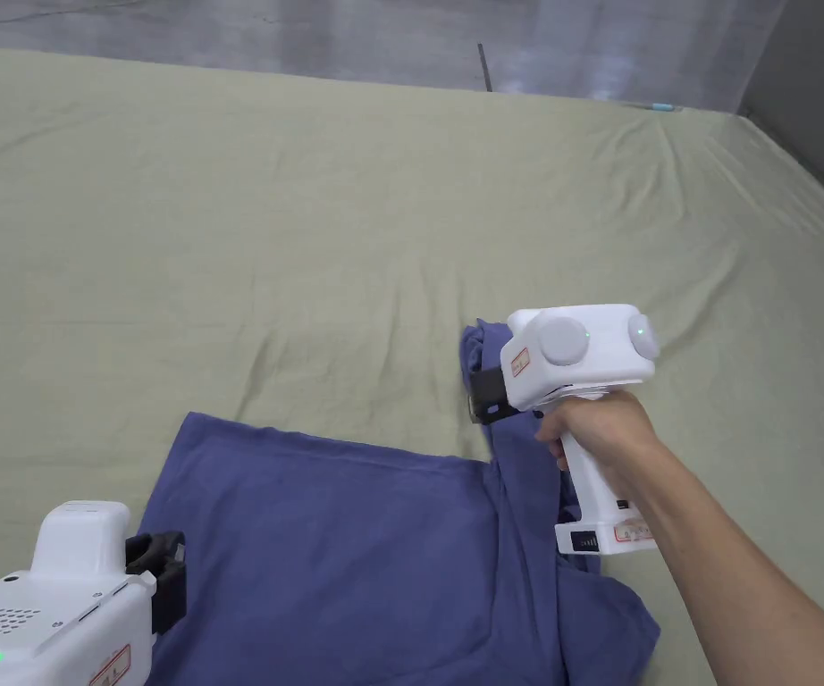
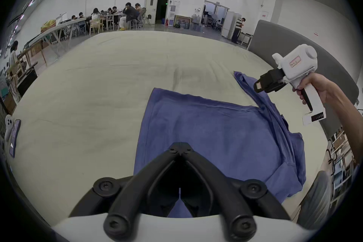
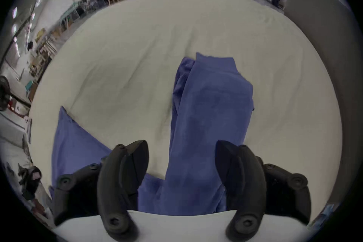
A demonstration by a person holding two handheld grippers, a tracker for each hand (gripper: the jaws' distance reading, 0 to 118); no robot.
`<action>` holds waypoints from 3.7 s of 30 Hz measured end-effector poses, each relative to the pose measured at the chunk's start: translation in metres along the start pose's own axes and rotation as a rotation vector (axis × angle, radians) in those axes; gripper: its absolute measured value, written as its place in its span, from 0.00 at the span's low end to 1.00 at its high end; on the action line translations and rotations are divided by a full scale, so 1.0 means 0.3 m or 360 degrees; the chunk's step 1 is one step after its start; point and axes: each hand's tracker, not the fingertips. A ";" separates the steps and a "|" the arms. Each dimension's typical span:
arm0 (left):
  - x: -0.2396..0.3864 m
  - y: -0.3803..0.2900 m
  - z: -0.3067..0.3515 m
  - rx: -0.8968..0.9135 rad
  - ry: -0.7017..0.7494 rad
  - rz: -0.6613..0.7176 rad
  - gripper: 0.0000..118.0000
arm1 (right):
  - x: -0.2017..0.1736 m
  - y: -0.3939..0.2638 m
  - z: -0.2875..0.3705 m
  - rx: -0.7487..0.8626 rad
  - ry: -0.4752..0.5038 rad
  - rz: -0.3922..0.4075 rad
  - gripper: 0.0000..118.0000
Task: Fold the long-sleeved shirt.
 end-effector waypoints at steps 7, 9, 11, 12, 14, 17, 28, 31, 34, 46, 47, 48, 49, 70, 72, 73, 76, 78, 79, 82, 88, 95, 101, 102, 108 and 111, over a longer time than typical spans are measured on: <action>0.000 -0.011 0.006 -0.0005 -0.0005 0.0010 0.00 | 0.036 -0.006 -0.015 0.0017 -0.0028 -0.0084 0.34; -0.001 -0.012 0.006 -0.0010 -0.0009 0.0010 0.00 | 0.042 -0.009 -0.003 0.0026 -0.0014 -0.0100 0.30; 0.003 -0.013 0.005 -0.0011 -0.0013 0.0015 0.00 | 0.047 -0.009 0.005 0.0036 -0.0006 -0.0097 0.24; 0.004 -0.013 0.005 -0.0013 -0.0016 0.0016 0.00 | 0.047 -0.008 0.004 0.0035 -0.0006 -0.0095 0.18; 0.010 -0.014 0.006 -0.0013 -0.0020 0.0019 0.00 | 0.053 -0.010 0.006 0.0039 0.0019 -0.0097 0.07; 0.015 -0.016 0.013 -0.0008 -0.0032 0.0022 0.00 | 0.064 -0.018 0.025 0.0062 0.0066 -0.0138 0.04; 0.007 0.005 0.067 0.0045 -0.0028 0.0045 0.00 | 0.036 -0.269 0.390 0.0335 0.0400 -0.0012 0.03; 0.006 0.011 0.089 0.0072 -0.0033 0.0055 0.00 | -0.011 -0.439 0.540 0.0393 0.0586 0.0073 0.03; 0.007 0.010 0.097 0.0086 -0.0039 0.0072 0.00 | -0.090 -0.590 0.559 0.0224 0.0763 0.0166 0.03; 0.007 0.004 0.102 0.0075 -0.0029 0.0082 0.00 | -0.121 -0.683 0.496 0.0185 0.0715 0.0234 1.00; 0.006 0.005 0.101 0.0077 -0.0030 0.0084 0.00 | -0.085 -0.651 0.522 0.0287 0.0689 0.0169 1.00; 0.006 0.007 0.099 0.0078 -0.0030 0.0087 0.00 | -0.034 -0.609 0.550 0.0446 0.0651 0.0083 1.00; 0.007 0.008 0.098 0.0081 -0.0030 0.0090 0.00 | 0.006 -0.562 0.555 0.0469 0.0607 0.0014 1.00; 0.035 0.063 0.017 0.0049 -0.0051 0.0063 0.00 | 0.157 -0.184 -0.025 -0.0186 -0.0127 0.0002 0.65; 0.030 0.065 0.025 0.0055 -0.0050 0.0066 0.00 | 0.141 -0.201 -0.020 -0.0147 -0.0131 0.0006 0.60; 0.027 0.064 0.026 0.0057 -0.0048 0.0068 0.00 | 0.135 -0.208 -0.024 -0.0128 -0.0157 0.0033 0.59; 0.019 0.060 0.029 0.0056 -0.0039 0.0074 0.00 | 0.121 -0.231 -0.023 -0.0149 -0.0149 0.0034 0.43; 0.012 0.064 0.021 0.0052 -0.0042 0.0079 0.00 | 0.109 -0.239 -0.024 -0.0149 -0.0166 0.0100 0.19; 0.009 0.069 0.012 0.0046 -0.0047 0.0080 0.00 | 0.110 -0.243 -0.025 -0.0148 -0.0166 0.0092 0.05; -0.004 0.120 -0.042 0.0013 -0.0014 0.0110 0.00 | 0.117 -0.256 -0.010 -0.0115 -0.0157 0.0083 0.05; -0.044 0.348 -0.300 -0.0075 0.0127 0.0013 0.07 | 0.145 -0.258 -0.025 -0.0139 -0.0095 0.0072 0.05; -0.109 0.406 -0.634 -0.0485 0.0225 -0.0066 0.90 | 0.155 -0.260 -0.029 -0.0129 -0.0070 0.0061 0.05; -0.092 0.346 -0.679 -0.0462 0.0264 -0.0150 0.84 | 0.170 -0.256 -0.027 -0.0138 -0.0025 0.0012 0.05; -0.090 0.354 -0.663 -0.0458 0.0249 -0.0138 0.70 | 0.167 -0.255 -0.028 -0.0139 -0.0030 0.0015 0.05; -0.045 0.387 -0.498 -0.0330 0.0191 -0.0271 0.01 | 0.155 -0.259 0.026 -0.0069 -0.0062 -0.0008 0.05; -0.048 0.444 -0.394 -0.0188 0.0161 -0.0228 0.01 | 0.171 -0.250 0.131 0.0029 -0.0015 -0.0050 0.05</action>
